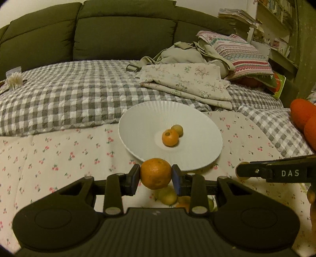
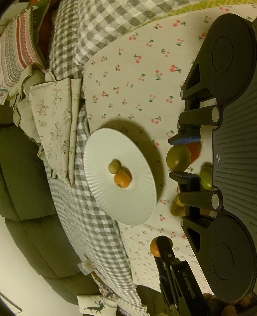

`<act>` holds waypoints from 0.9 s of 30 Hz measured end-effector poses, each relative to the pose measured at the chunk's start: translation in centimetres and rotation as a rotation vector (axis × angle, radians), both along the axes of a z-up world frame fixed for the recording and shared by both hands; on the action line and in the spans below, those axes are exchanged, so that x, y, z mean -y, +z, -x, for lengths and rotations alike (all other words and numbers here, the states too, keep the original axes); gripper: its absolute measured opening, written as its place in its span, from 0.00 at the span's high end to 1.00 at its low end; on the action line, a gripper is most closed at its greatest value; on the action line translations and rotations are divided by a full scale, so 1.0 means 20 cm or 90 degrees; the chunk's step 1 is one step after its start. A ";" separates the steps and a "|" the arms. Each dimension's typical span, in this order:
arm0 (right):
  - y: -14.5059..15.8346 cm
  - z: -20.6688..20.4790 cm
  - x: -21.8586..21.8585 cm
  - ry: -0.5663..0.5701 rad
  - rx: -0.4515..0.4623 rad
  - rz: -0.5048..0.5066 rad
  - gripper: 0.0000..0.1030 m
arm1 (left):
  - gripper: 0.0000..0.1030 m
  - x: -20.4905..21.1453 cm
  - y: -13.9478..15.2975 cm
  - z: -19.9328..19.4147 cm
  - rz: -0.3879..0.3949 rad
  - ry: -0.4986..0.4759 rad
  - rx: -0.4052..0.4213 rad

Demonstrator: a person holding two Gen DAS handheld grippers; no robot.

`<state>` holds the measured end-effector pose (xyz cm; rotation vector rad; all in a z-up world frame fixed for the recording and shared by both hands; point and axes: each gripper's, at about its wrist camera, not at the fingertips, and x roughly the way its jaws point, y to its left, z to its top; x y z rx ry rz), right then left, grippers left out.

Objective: Organize fruits
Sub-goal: 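Carry both fruits onto the white plate and open both tools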

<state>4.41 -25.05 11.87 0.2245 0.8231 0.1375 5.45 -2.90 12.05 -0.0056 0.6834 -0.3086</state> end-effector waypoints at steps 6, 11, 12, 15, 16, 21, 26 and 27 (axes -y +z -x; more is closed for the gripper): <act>0.00 -0.10 0.00 -0.002 0.025 0.005 0.73 | 0.68 0.04 -0.01 -0.06 -0.004 -0.019 0.015; 0.01 -0.17 -0.04 0.017 0.057 0.014 0.73 | 0.68 0.08 -0.05 -0.11 -0.019 -0.030 0.023; 0.00 -0.18 -0.05 0.021 0.061 0.017 0.73 | 0.68 0.09 -0.06 -0.13 -0.021 -0.032 0.024; -0.02 -0.21 -0.07 0.027 0.066 0.024 0.73 | 0.68 0.11 -0.08 -0.16 -0.026 -0.039 0.030; -0.03 -0.22 -0.07 0.027 0.066 0.025 0.73 | 0.68 0.12 -0.08 -0.17 -0.028 -0.042 0.033; -0.06 -0.26 -0.10 0.042 0.083 0.046 0.73 | 0.68 0.15 -0.13 -0.20 -0.041 -0.054 0.034; -0.09 -0.30 -0.13 0.058 0.088 0.050 0.73 | 0.68 0.15 -0.14 -0.21 -0.045 -0.054 0.041; -0.10 -0.31 -0.13 0.059 0.085 0.052 0.72 | 0.68 0.14 -0.14 -0.22 -0.042 -0.053 0.040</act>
